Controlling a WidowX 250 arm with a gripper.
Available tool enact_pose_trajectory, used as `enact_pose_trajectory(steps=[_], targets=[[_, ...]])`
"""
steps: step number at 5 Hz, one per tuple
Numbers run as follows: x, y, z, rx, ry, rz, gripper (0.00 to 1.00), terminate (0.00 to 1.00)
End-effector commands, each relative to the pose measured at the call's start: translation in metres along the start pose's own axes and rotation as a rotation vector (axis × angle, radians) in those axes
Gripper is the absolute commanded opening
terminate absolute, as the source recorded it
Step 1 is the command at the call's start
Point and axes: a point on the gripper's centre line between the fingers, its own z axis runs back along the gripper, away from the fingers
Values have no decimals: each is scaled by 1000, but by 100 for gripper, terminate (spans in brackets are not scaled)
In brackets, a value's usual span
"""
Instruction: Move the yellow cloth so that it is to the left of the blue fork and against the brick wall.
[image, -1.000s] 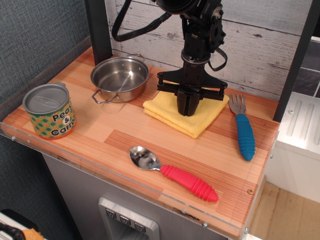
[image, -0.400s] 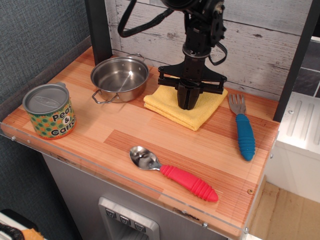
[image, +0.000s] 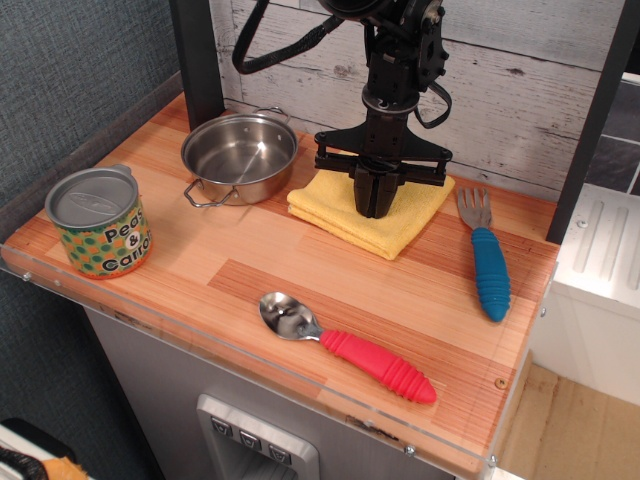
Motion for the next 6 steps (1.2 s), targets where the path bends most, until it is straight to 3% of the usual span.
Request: enact_pose_trajectory(steps=[1, 3, 4, 5, 6], targets=[[8, 12, 28, 43, -132, 21, 100, 0], [8, 24, 53, 16, -279, 132, 100, 0], [8, 21, 66, -13, -308, 133, 100, 0], [8, 19, 81, 7, -299, 122, 100, 0], [7, 20, 90, 86, -243, 148, 100, 0]])
